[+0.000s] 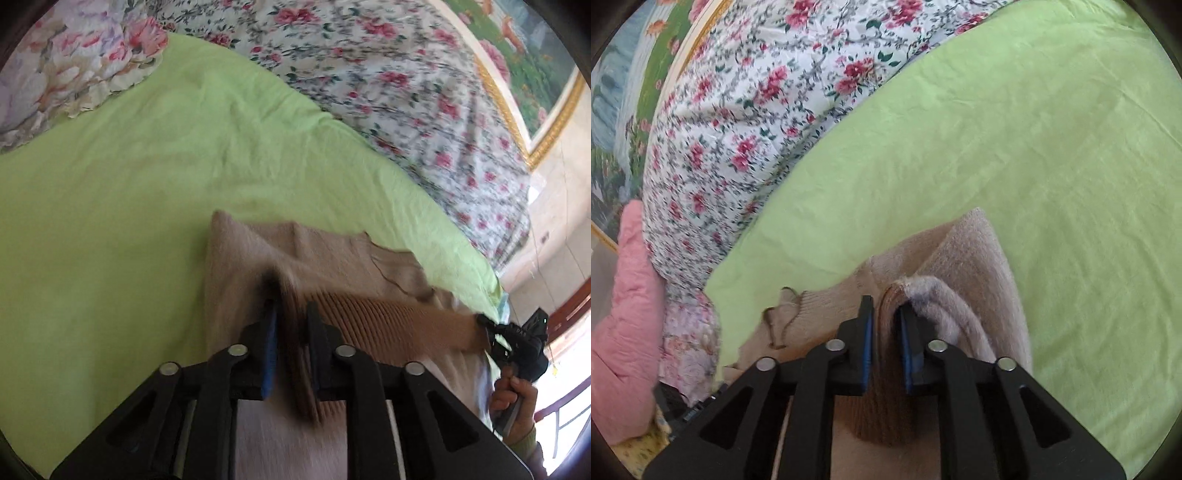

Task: Fold small clothes
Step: 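Lay the hem over the collar with both grippers and release, then move the left gripper to the folded sweater edge and grasp it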

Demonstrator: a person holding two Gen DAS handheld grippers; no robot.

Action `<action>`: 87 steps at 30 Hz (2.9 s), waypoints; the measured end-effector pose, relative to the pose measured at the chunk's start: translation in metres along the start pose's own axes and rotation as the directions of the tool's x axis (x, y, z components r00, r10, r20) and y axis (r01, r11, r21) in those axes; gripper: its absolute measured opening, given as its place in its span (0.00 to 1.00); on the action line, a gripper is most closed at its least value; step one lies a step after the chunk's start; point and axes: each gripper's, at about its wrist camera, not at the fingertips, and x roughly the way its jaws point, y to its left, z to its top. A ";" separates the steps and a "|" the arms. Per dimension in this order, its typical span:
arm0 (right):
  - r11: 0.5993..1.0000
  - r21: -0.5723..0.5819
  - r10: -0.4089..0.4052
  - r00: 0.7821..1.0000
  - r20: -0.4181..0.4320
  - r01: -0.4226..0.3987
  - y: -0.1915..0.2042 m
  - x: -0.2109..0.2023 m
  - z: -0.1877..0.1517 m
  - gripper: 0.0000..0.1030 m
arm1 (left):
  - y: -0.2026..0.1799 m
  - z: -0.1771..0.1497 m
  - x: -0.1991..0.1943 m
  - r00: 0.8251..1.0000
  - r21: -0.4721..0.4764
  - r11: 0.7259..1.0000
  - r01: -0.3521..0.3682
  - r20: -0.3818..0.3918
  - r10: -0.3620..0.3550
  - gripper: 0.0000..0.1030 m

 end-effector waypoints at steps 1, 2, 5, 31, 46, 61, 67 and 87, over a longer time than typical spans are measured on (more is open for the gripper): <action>1.000 -0.025 0.005 1.000 0.021 -0.005 0.004 -0.014 -0.004 0.19 | -0.008 -0.010 -0.009 1.000 0.021 1.000 0.021 -0.012 -0.021 0.19; 0.998 -0.056 0.011 0.999 0.034 -0.009 0.009 -0.023 -0.008 0.19 | -0.016 -0.018 -0.014 0.999 0.046 0.998 0.039 -0.031 -0.037 0.19; 0.962 -0.256 0.085 0.994 -0.063 -0.098 0.042 -0.038 -0.038 0.19 | -0.053 -0.045 -0.009 0.982 0.160 0.977 0.140 -0.151 -0.116 0.23; 0.959 -0.236 -0.165 0.986 -0.001 0.160 0.029 -0.009 -0.029 0.20 | 0.002 0.019 0.022 0.993 0.005 0.993 -0.117 -0.021 0.117 0.20; 0.958 -0.245 -0.159 0.987 -0.024 0.148 0.019 -0.091 -0.115 0.33 | -0.008 -0.108 -0.084 0.997 -0.023 0.997 -0.071 -0.032 0.070 0.24; 0.959 -0.269 -0.112 0.992 -0.063 0.091 0.037 -0.117 -0.181 0.40 | -0.026 -0.186 -0.108 0.996 -0.109 0.994 -0.017 -0.091 0.007 0.47; 0.959 -0.277 -0.083 0.993 -0.089 0.055 0.047 -0.119 -0.200 0.44 | -0.028 -0.194 -0.104 0.995 -0.169 0.985 0.034 -0.091 -0.050 0.52; 0.960 -0.281 -0.055 0.993 -0.109 0.022 0.054 -0.122 -0.206 0.45 | 0.013 -0.141 -0.060 0.998 -0.322 0.947 -0.003 0.060 0.024 0.63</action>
